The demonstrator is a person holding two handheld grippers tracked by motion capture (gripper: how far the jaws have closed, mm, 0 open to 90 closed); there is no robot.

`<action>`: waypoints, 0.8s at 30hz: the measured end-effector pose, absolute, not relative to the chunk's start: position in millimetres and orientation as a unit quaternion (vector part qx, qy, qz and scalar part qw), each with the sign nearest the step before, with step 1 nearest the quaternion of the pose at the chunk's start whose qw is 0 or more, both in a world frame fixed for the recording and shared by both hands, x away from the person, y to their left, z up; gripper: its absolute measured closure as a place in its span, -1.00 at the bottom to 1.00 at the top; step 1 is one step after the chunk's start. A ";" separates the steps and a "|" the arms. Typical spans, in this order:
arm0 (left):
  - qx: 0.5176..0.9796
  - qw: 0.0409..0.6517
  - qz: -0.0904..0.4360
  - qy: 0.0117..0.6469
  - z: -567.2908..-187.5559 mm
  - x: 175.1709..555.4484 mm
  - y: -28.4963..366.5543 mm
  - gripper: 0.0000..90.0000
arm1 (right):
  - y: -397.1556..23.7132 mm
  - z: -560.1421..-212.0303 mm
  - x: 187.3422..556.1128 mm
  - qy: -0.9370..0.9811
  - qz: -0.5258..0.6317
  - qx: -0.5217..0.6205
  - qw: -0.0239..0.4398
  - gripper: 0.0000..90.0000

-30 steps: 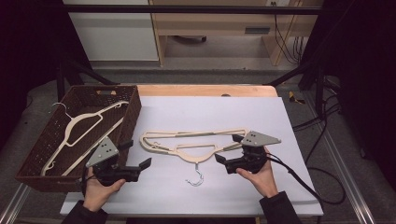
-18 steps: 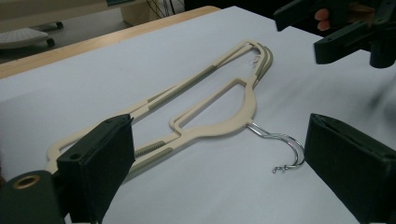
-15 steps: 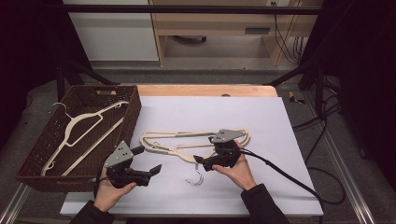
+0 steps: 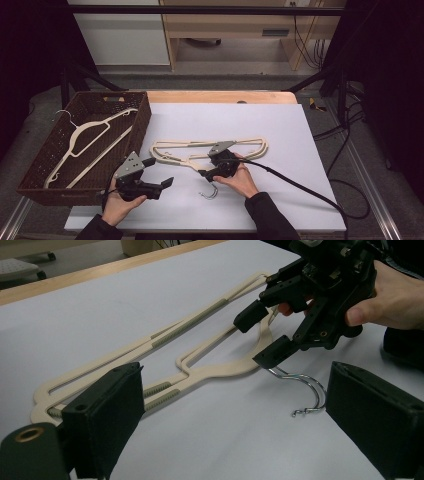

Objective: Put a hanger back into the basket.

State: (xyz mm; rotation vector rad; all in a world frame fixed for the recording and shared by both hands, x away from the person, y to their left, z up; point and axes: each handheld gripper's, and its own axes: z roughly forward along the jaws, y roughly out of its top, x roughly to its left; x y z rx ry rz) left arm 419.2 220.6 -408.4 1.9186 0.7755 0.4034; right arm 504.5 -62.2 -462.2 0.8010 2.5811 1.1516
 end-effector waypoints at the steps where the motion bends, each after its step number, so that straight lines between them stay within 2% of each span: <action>1: 0.791 0.494 0.166 0.320 -408.4 419.2 220.6 -0.81 | -62.2 -462.2 504.5 0.874 0.390 0.271 0.102 -0.28; 12: 0.795 0.487 0.167 0.319 -411.5 420.9 219.6 -0.81 | -51.0 -477.4 507.9 0.893 0.365 0.245 0.093 0.22; 21: 0.800 0.480 0.166 0.319 -414.7 422.4 216.7 -0.81 | -51.5 -478.4 507.5 0.897 0.368 0.225 0.097 0.32; 23: 0.801 0.479 0.166 0.319 -415.0 422.5 216.8 -0.81 | -52.1 -478.2 508.2 0.899 0.369 0.217 0.098 0.45; 24: 0.801 0.479 0.166 0.319 -415.0 422.5 216.8 -0.81 | -52.1 -478.2 508.2 0.899 0.369 0.217 0.098 0.45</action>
